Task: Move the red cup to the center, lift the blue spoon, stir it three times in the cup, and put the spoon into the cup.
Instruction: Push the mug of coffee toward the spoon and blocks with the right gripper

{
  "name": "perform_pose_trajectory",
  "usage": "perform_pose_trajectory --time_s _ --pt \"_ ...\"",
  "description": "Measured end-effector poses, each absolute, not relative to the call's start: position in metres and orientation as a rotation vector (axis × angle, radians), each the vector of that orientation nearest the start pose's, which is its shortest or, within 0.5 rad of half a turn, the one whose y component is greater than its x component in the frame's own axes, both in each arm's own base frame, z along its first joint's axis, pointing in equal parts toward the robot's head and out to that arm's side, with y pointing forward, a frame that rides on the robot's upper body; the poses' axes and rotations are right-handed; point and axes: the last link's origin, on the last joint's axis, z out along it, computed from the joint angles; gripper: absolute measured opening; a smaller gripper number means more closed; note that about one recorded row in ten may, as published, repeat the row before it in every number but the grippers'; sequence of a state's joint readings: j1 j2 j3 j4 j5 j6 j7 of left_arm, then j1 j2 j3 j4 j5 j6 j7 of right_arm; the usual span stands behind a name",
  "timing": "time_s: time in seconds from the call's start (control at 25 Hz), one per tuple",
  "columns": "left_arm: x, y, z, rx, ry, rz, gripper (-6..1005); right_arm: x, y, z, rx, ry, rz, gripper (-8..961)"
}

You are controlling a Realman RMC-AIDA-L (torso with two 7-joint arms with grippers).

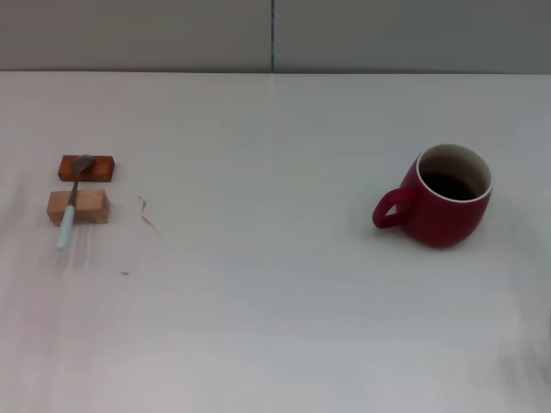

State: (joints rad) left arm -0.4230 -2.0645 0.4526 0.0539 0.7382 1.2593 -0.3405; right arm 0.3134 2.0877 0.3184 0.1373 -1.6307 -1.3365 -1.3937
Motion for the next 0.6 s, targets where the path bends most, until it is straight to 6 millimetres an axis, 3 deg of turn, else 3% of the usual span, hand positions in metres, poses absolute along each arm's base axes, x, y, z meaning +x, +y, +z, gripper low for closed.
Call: perform_pose_trajectory --time_s 0.6 --pt "-0.379 0.314 0.056 -1.265 -0.624 -0.738 833 0.356 0.276 -0.029 -1.549 -0.535 -0.491 23"
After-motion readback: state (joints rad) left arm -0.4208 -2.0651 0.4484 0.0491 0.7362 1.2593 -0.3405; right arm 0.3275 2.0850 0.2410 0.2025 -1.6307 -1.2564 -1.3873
